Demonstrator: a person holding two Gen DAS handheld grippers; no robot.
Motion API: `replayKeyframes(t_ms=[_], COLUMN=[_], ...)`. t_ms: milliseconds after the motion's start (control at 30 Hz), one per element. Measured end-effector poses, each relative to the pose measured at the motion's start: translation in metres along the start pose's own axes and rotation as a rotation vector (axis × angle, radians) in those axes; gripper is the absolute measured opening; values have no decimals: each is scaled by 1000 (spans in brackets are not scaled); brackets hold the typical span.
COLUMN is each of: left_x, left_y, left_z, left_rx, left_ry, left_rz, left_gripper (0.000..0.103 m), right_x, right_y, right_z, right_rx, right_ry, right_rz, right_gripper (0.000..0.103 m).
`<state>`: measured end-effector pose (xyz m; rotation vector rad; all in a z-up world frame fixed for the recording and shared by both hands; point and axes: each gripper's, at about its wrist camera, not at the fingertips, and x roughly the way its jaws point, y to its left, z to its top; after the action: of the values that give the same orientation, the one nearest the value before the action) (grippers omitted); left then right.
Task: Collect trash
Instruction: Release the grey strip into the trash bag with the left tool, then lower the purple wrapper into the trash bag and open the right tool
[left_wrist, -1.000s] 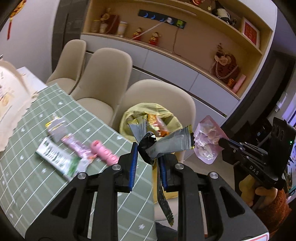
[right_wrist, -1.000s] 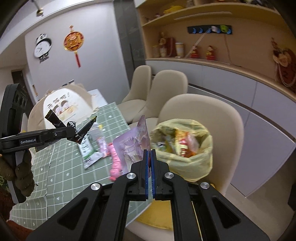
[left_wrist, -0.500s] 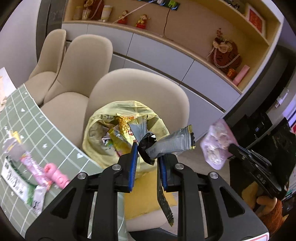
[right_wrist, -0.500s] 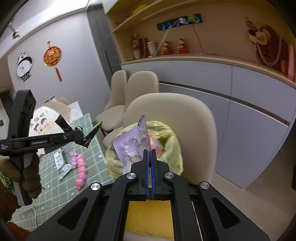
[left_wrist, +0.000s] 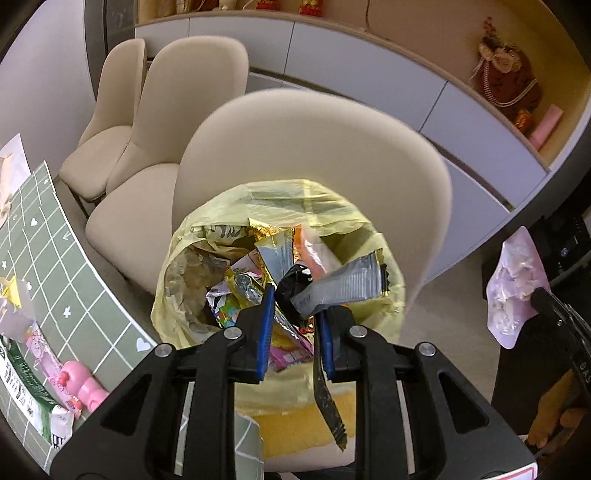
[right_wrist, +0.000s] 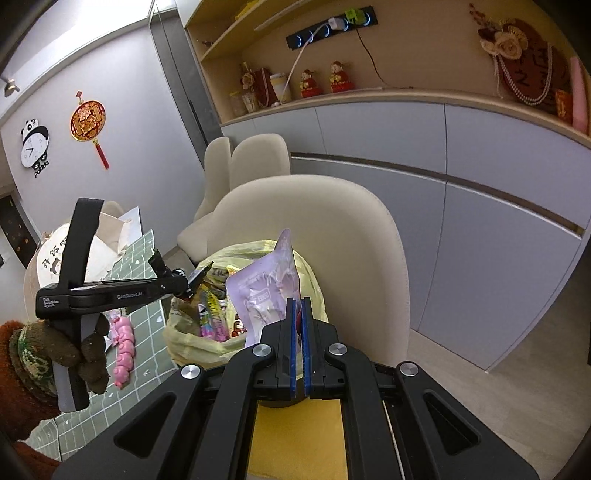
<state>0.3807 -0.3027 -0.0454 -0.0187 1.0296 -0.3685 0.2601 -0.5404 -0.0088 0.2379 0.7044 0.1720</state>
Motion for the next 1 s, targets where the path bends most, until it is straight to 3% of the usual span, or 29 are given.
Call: replayKeyframes(t_ms=[167,400,533,600,667,867,1000], left_x=[30,88,110,116,114,67,19], left_y=[2,11,12,14,17,17,28], left_z=[6,11,13,15,14,7,1], left_rx=[-5,-32,-39,-58,-94,-93,-93], left_ry=[39,173,209,214,216,166,88], left_rz=[-1,17,12,-10,-60,-148,-143], left_gripper=[20,21,22,30,44,53,55], right_x=[20,43,50,53,54,61,71], right_y=[-7,-15,-25,-30,-32,-31,-16], right_z=[2,0,-8,-11,-14,-9,3], right_rx=[-13,0,21,29,31,27,5], right_ry=[42,87,115,127,135,134,123], right_rz=[9,1,-14,-23,-29,-27,12], right_gripper=[5,5,5,5,5,5,5])
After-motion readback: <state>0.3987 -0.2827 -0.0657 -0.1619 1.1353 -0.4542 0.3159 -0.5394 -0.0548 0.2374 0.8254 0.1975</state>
